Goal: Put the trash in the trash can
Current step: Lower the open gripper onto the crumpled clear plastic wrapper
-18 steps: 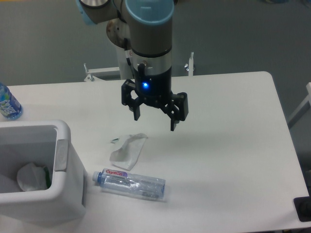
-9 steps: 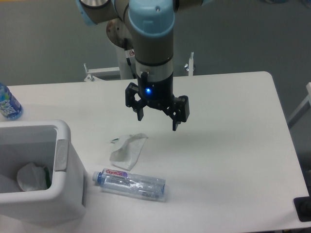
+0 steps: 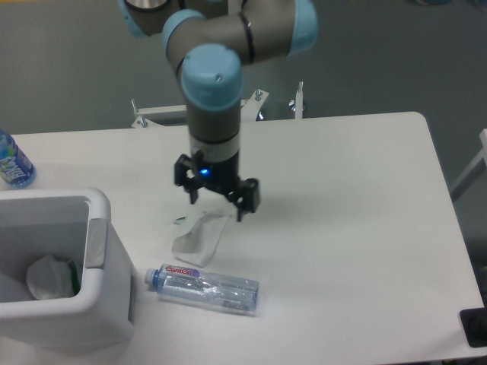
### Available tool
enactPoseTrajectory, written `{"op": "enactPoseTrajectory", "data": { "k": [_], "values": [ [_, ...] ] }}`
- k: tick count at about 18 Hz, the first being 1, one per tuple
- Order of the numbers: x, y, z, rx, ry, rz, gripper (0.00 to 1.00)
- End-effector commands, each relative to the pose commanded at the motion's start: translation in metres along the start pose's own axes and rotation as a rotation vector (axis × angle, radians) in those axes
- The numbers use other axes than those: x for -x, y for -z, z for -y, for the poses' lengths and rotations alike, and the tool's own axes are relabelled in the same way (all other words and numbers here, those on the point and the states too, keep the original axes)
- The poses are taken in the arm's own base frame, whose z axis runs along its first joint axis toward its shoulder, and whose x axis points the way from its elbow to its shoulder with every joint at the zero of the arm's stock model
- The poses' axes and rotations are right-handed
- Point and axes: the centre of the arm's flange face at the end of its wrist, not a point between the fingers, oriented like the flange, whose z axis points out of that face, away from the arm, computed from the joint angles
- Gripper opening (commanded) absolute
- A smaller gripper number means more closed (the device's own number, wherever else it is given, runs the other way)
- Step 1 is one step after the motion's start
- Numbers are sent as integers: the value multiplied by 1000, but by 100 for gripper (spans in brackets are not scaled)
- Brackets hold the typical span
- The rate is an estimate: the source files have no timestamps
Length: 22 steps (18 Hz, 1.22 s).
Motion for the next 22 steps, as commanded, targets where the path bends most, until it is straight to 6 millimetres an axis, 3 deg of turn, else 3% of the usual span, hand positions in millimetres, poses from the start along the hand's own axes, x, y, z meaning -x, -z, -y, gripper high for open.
{"op": "enactPoseTrajectory", "data": {
  "k": [2,6,10,13,15,17,20,22],
  "values": [
    [-18,-27,10,35,-36,-32,100],
    [-29,-63,19,58,-61,-50,100],
    [-29,-77,20,66,-67,-37,100],
    [-27,-87,17,120,-76,1,93],
    [-27,-87,17,124,-74,3,77],
    [-28,-87,17,125,-71,6,52],
    [-27,-80,17,114,-69,15,1],
    [-28,-78,16,117,-71,17,0]
  ]
}}
